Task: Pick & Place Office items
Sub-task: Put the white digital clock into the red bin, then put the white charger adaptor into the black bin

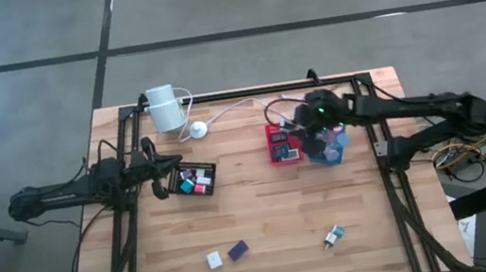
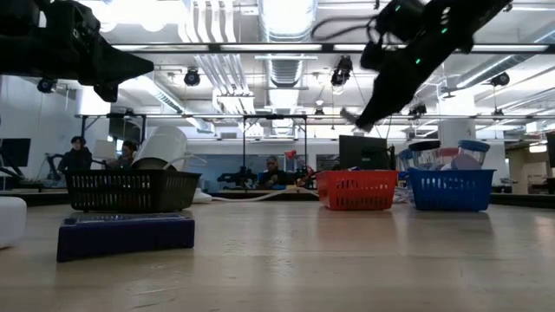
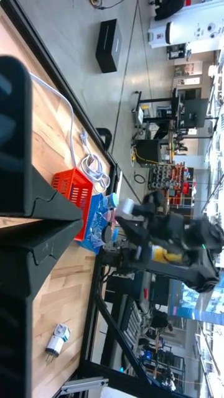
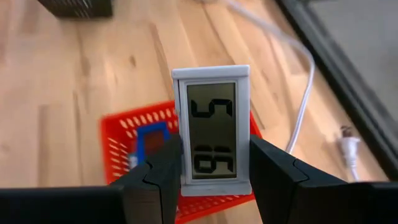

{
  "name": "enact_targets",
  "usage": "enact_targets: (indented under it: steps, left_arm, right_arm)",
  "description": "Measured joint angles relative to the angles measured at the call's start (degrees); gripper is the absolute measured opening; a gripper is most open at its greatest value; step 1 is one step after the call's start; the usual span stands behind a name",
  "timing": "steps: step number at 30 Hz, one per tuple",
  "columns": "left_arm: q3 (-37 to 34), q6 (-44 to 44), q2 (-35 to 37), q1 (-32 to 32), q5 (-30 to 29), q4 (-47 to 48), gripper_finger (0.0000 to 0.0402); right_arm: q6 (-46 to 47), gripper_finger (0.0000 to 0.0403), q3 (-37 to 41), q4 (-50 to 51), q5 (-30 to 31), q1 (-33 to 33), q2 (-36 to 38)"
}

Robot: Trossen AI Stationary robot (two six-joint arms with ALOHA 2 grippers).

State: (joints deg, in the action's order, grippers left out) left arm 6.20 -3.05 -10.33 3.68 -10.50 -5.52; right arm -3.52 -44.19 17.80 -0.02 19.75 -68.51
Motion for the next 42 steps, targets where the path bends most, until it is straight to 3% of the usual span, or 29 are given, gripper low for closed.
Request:
enact_targets:
  steps: [11, 21, 31, 42]
  left_arm:
    - [0.0, 0.0, 0.0, 0.0, 0.0, 0.0, 0.0012]
    - [0.0, 0.0, 0.0, 0.0, 0.1, 0.0, 0.0012]
    - [0.0, 0.0, 0.0, 0.0, 0.1, 0.0, 0.0012]
    - [0.0, -0.2, 0.0, 0.0, 0.2, 0.0, 0.0012]
  right_arm:
    - [-4.2, 0.0143, -7.0, 2.6, -2.0, 3.2, -17.0]
    - [-4.2, 0.0144, -11.9, 6.3, -1.5, 3.3, -25.7]
    - [-4.4, 0.0180, -12.2, 7.8, -1.5, 3.3, -26.6]
    - [-2.7, 0.0198, -11.3, 9.0, -1.6, 3.3, -17.6]
